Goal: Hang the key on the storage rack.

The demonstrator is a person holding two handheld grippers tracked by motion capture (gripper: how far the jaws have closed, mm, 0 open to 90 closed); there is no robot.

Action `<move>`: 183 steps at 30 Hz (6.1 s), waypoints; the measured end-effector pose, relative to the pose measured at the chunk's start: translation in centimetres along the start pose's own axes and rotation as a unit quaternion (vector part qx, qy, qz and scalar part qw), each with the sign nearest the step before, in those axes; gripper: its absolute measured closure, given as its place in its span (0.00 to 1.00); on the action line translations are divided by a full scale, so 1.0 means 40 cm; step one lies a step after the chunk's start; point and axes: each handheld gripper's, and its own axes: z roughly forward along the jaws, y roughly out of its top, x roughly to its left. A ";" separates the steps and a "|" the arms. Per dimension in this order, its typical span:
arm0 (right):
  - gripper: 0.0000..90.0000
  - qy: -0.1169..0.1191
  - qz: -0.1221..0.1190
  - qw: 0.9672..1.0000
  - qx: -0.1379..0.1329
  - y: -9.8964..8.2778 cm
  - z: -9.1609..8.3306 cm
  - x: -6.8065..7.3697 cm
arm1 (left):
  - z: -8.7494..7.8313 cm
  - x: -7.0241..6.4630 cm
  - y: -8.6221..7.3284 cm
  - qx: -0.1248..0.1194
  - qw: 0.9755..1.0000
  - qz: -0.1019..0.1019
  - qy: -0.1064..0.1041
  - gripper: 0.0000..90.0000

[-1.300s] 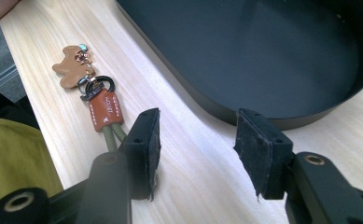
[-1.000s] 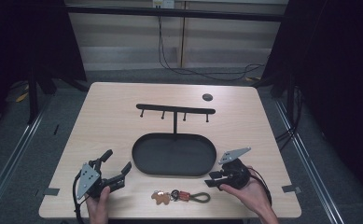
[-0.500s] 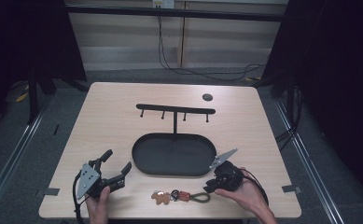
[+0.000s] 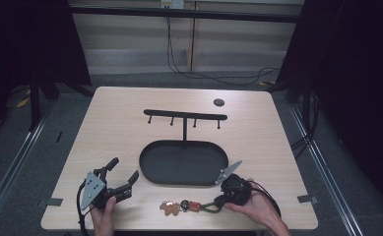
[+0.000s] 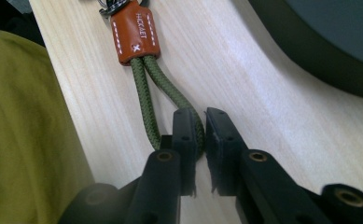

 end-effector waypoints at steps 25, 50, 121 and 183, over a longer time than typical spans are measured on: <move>0.96 0.008 0.007 0.998 0.061 0.045 0.005 -0.009 | 0.000 0.001 0.000 0.000 1.000 0.003 0.001 0.19; 0.96 -0.013 -0.023 0.993 0.113 0.171 -0.081 0.007 | 0.000 0.001 0.000 0.000 1.000 0.003 0.001 0.19; 0.97 -0.048 -0.141 0.977 0.151 0.549 -0.285 0.056 | 0.000 0.000 0.000 0.000 1.000 -0.002 0.000 0.18; 0.95 -0.087 -0.066 0.989 0.100 0.632 -0.300 -0.135 | 0.001 0.001 0.000 -0.003 1.000 0.002 -0.002 0.18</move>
